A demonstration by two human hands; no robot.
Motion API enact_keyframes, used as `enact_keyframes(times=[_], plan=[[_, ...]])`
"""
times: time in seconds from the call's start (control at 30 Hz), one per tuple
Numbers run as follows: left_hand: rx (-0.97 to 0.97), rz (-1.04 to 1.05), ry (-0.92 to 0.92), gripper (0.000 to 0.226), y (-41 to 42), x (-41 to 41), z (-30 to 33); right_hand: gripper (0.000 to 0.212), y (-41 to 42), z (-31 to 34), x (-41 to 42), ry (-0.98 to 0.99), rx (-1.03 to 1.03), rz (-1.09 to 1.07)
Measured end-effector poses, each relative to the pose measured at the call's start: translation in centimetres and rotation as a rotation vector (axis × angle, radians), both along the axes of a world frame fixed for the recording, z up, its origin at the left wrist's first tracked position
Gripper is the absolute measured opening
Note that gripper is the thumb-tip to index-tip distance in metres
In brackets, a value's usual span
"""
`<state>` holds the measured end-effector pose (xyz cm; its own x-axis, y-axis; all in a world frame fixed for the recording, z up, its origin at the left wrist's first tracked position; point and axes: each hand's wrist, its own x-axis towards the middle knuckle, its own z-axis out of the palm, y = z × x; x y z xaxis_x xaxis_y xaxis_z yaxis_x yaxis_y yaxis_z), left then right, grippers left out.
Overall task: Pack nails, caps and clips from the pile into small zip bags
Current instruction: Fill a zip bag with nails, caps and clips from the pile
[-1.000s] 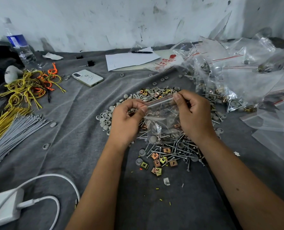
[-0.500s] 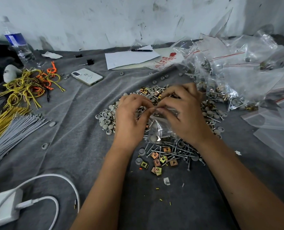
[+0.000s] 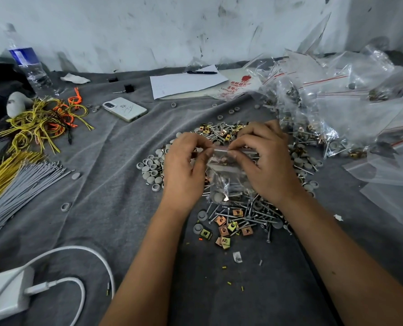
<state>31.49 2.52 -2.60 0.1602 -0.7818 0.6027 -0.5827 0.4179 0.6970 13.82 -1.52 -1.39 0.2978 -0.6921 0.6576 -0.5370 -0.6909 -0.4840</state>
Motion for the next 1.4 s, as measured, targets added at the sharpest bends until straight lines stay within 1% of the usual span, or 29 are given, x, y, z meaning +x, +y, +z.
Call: enact_keyframes(times=[0.07,0.17,0.23,0.33,0.47,0.53,0.6,0.7,0.87,0.97,1.17,1.27,1.4], plan=[[0.037,-0.028,0.048,0.001,0.07,-0.09,-0.11,0.01,0.08,0.06,0.03,0.003,0.007,0.012],[0.11,-0.077,0.107,0.01,0.22,-0.35,-0.07,0.009,0.05,0.13,-0.12,0.005,0.006,0.037],[0.113,-0.108,0.105,0.007,0.16,-0.42,-0.06,0.01,0.05,0.04,0.0,0.016,0.006,0.058],[0.092,-0.089,0.123,0.004,-0.01,-0.11,0.04,0.014,-0.08,0.0,0.03,-0.002,0.035,0.056],[0.085,-0.086,0.198,0.003,0.0,0.19,0.18,0.009,-0.07,-0.03,0.05,-0.041,0.06,0.052],[0.078,-0.063,0.159,0.004,0.06,0.13,0.15,0.006,0.04,-0.09,0.21,-0.026,0.062,0.063],[0.077,-0.034,0.078,0.008,0.1,0.15,0.08,0.006,0.06,-0.15,0.22,0.001,0.05,0.065],[0.072,-0.045,-0.006,0.012,0.2,0.15,0.07,0.007,0.08,-0.22,0.29,0.044,0.032,0.083],[0.072,-0.036,-0.003,0.007,0.0,0.3,0.02,0.011,0.02,-0.27,0.36,-0.005,0.047,0.091],[0.094,-0.022,0.002,0.005,0.0,0.19,-0.05,0.008,-0.14,-0.19,0.22,-0.027,0.051,0.069],[0.088,0.023,-0.119,0.009,0.14,0.21,0.15,0.007,-0.16,-0.44,0.37,0.044,0.038,0.068],[0.097,0.012,-0.097,0.008,0.1,0.18,0.1,0.008,-0.06,-0.46,0.54,0.028,0.047,0.084],[0.08,0.006,-0.048,0.007,0.05,0.38,0.02,0.01,-0.07,-0.15,0.26,-0.061,0.067,0.067]])
